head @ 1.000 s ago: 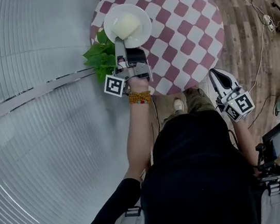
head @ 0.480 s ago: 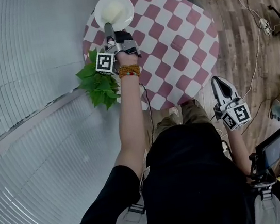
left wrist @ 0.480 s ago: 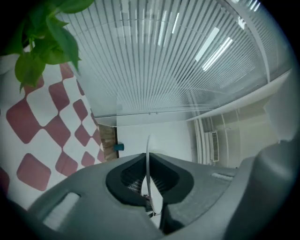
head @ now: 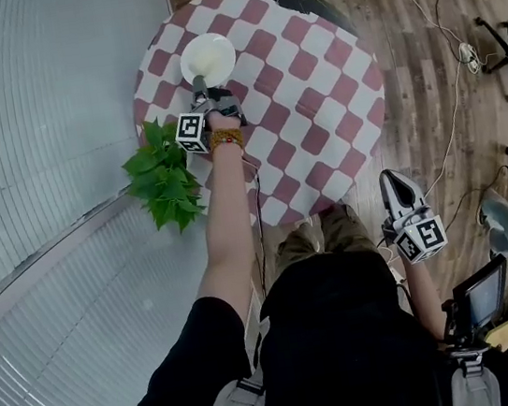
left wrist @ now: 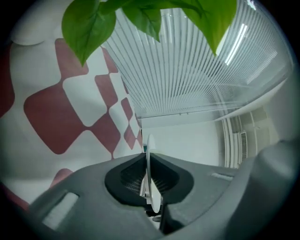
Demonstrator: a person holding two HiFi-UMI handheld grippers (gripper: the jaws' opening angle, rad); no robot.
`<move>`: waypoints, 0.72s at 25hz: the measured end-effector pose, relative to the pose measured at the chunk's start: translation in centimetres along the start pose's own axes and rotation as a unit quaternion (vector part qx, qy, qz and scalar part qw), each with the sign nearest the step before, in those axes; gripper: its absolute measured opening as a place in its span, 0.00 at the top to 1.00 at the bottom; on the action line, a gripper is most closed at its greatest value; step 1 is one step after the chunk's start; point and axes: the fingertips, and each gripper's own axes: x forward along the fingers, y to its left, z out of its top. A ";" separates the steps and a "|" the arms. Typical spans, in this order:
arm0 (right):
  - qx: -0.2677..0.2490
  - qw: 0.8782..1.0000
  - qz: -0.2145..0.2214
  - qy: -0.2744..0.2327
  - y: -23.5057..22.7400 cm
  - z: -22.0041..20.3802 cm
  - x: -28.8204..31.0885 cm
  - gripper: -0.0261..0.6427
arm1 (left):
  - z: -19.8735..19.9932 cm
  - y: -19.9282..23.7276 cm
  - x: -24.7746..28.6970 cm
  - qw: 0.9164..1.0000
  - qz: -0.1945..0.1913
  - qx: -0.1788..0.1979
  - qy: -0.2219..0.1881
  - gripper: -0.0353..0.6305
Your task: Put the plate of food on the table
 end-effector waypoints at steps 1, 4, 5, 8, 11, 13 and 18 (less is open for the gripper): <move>-0.001 1.000 0.002 0.004 -0.1 -0.4 0.0 0.94 | 0.2 0.8 0.2 1.000 0.006 -0.003 -0.004 0.92; 0.001 1.000 0.001 0.013 -0.4 -1.4 0.0 0.94 | 0.4 2.6 0.8 1.000 0.024 0.006 -0.004 0.92; 0.003 1.000 -0.002 0.016 -0.6 -1.7 -0.1 0.94 | 0.4 3.1 1.0 0.999 0.029 0.014 -0.001 0.92; -0.004 1.000 0.001 0.024 -0.5 -2.1 -0.2 0.94 | 0.4 4.1 1.6 0.999 0.041 0.026 0.005 0.92; -0.013 0.999 0.002 0.032 -0.5 -2.6 -0.6 0.94 | 0.3 5.4 1.6 0.998 0.063 0.030 0.008 0.92; -0.007 0.999 -0.002 0.034 -0.6 -3.0 -0.9 0.94 | -0.1 6.3 1.3 0.996 0.080 0.032 0.015 0.92; -0.009 0.999 0.003 0.039 0.4 -3.7 -1.1 0.94 | -0.5 7.8 0.7 0.995 0.100 0.022 0.021 0.92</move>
